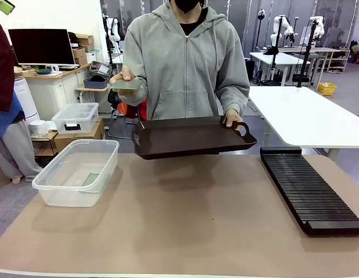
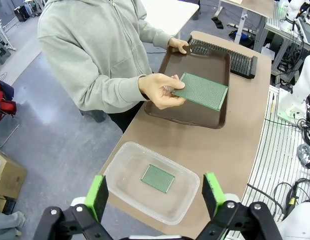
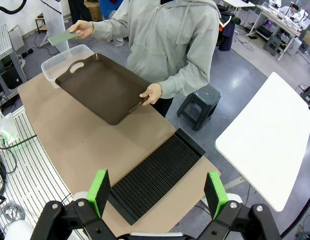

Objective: Sort PCBs into racks and boxes based on the side picked up.
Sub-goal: Pick up the Blank PCB handed by the Human.

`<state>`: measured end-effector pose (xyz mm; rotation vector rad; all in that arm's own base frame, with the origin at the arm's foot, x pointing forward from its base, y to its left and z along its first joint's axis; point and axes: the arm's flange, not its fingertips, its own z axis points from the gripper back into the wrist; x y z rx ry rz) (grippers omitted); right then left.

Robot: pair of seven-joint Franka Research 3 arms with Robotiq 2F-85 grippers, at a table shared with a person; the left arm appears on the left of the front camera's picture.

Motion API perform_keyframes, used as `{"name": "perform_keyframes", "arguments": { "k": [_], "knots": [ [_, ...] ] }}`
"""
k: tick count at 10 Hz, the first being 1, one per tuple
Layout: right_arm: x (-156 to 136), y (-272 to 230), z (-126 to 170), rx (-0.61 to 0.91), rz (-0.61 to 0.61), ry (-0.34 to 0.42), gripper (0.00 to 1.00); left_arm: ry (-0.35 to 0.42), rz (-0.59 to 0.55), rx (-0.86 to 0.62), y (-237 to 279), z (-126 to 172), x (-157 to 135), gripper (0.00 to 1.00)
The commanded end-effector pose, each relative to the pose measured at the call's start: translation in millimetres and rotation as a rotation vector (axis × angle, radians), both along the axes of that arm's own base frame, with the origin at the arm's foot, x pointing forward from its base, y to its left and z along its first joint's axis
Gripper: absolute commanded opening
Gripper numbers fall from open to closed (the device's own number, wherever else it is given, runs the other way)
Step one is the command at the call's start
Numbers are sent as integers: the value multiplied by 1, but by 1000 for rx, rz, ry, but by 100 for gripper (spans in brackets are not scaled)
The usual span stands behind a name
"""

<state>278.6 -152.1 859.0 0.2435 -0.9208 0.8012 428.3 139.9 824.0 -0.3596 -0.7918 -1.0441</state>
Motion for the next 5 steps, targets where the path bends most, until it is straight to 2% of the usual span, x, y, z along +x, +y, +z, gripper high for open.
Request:
{"name": "perform_keyframes", "arguments": {
  "k": [1,5],
  "knots": [
    [-1,2,-1,0,4,1,100,1,-3,-1,0,1,-2,100],
    [-1,2,-1,0,4,1,100,1,-3,-1,0,1,-2,100]
  ]
}}
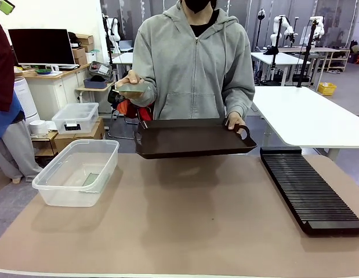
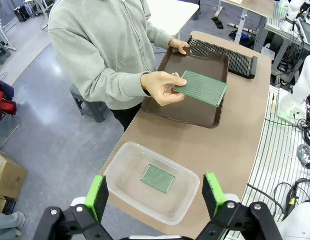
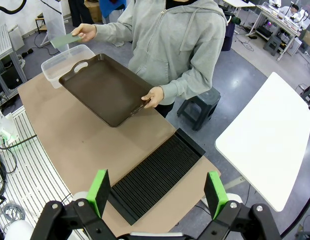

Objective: Sort PCBs into racks and boxes based on the side picked up.
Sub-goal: Pick up the Blank PCB handed by the Human.

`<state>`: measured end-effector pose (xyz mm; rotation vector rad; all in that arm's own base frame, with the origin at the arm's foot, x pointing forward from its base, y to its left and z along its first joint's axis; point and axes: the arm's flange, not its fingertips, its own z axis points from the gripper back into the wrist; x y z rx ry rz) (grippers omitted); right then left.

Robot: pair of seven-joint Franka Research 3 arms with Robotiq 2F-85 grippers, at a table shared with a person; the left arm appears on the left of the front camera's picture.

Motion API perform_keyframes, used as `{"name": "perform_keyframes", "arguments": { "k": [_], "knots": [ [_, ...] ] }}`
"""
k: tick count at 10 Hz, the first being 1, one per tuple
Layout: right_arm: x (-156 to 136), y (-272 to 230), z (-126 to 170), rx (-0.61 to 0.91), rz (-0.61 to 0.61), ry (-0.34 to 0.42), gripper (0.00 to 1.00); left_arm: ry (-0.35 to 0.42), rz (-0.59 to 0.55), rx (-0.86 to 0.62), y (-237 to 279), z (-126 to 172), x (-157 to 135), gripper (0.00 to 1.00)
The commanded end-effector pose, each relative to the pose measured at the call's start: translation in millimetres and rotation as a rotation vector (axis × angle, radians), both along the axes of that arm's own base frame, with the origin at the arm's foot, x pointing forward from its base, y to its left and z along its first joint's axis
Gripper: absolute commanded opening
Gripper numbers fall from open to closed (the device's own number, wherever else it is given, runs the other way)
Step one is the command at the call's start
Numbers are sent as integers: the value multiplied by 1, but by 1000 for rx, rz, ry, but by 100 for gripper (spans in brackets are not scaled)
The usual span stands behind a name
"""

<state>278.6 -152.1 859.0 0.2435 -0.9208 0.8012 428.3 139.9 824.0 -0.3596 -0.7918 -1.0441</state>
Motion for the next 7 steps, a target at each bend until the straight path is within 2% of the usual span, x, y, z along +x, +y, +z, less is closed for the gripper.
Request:
{"name": "perform_keyframes", "arguments": {
  "k": [1,5,6,7],
  "knots": [
    [-1,2,-1,0,4,1,100,1,-3,-1,0,1,-2,100],
    [-1,2,-1,0,4,1,100,0,0,0,0,0,0,100],
    [-1,2,-1,0,4,1,100,95,-9,1,-3,-2,3,100],
    [-1,2,-1,0,4,1,100,218,78,-14,-4,-5,11,100]
  ]
}}
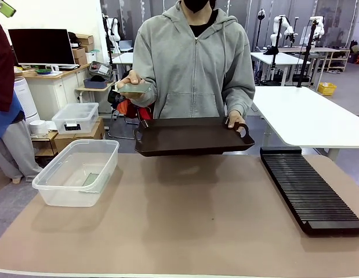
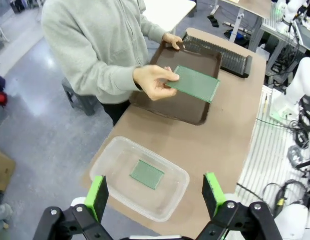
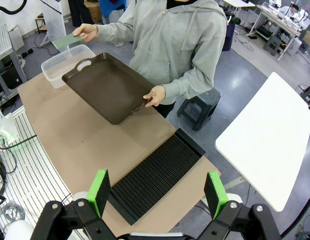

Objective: Sort PCBs into racks and boxes based on the side picked up.
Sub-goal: Pick up the Blank PCB handed by the Human.

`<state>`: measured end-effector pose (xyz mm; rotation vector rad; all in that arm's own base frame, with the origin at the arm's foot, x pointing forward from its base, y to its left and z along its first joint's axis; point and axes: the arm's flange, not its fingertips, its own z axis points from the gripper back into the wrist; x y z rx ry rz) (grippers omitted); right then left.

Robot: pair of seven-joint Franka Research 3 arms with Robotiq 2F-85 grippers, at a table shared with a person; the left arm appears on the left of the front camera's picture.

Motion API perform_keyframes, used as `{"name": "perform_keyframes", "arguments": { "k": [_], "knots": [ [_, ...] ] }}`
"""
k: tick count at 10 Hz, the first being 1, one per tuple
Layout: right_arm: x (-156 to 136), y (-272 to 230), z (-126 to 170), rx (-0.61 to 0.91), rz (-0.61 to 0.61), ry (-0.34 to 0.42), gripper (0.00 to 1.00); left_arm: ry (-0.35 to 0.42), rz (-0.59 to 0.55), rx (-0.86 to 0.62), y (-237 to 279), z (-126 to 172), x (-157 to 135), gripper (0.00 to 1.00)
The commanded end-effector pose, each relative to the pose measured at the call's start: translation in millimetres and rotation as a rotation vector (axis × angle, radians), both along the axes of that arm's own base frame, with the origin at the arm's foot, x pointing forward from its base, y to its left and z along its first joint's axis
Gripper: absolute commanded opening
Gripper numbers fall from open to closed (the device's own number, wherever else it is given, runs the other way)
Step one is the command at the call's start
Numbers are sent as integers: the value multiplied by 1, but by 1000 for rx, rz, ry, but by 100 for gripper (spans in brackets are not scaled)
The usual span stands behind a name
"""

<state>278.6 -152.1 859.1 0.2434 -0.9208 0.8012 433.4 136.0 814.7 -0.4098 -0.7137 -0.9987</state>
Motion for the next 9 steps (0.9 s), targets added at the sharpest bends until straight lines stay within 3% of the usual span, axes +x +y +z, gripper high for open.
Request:
{"name": "perform_keyframes", "arguments": {
  "k": [1,4,6,9],
  "knots": [
    [-1,2,-1,0,4,1,100,224,105,-28,1,1,14,100],
    [-1,2,-1,0,4,1,100,387,124,-89,-2,-10,24,100],
    [-1,2,-1,0,4,1,100,592,216,-181,-17,-29,39,100],
    [-1,2,-1,0,4,1,100,794,285,-355,-24,-50,60,100]
  ]
}}
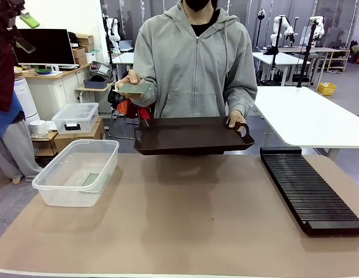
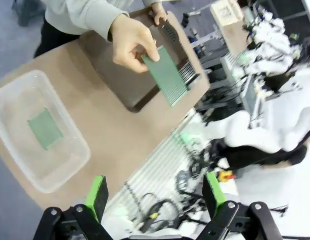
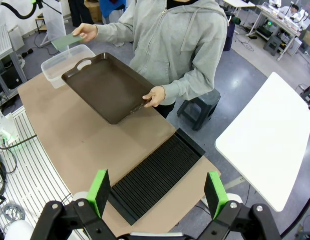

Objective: Sort PCBs into racks and boxes based on the side picked up.
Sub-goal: Pick up the Blank PCB handed by the Human.

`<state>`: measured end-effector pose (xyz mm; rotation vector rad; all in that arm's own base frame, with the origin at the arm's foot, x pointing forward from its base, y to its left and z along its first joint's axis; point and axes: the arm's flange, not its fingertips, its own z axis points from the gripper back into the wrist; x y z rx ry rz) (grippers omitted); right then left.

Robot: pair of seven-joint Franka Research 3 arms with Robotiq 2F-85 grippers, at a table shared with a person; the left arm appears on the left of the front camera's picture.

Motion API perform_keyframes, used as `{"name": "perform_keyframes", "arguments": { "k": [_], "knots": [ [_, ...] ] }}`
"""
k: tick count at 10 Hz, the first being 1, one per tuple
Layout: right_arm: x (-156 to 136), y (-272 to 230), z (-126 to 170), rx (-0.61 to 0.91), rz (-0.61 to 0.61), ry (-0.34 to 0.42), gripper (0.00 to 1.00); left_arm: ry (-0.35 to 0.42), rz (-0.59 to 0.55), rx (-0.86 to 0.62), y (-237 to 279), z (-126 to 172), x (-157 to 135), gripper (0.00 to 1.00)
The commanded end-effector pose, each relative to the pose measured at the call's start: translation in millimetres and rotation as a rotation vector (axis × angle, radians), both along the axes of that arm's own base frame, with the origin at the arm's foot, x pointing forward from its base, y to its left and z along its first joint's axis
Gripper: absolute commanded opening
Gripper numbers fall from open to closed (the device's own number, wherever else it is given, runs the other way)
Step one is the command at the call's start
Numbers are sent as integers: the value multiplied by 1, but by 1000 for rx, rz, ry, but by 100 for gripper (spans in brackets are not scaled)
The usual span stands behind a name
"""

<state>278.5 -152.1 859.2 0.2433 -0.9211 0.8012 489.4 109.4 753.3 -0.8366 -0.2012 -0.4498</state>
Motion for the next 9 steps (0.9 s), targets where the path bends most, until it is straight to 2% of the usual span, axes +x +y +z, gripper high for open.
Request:
{"name": "perform_keyframes", "arguments": {
  "k": [1,2,3,7,8,9],
  "knots": [
    [-1,2,-1,0,5,1,100,58,68,-118,0,5,6,100],
    [-1,2,-1,0,5,1,100,-2,12,-105,1,2,7,100],
    [-1,2,-1,0,5,1,100,46,29,-49,-3,-4,6,100],
    [-1,2,-1,0,5,1,100,45,27,-71,-4,-4,9,100],
    [-1,2,-1,0,5,1,100,149,126,-104,-14,-18,22,100],
    [-1,2,-1,0,5,1,100,210,278,-149,-25,-27,25,100]
  ]
}}
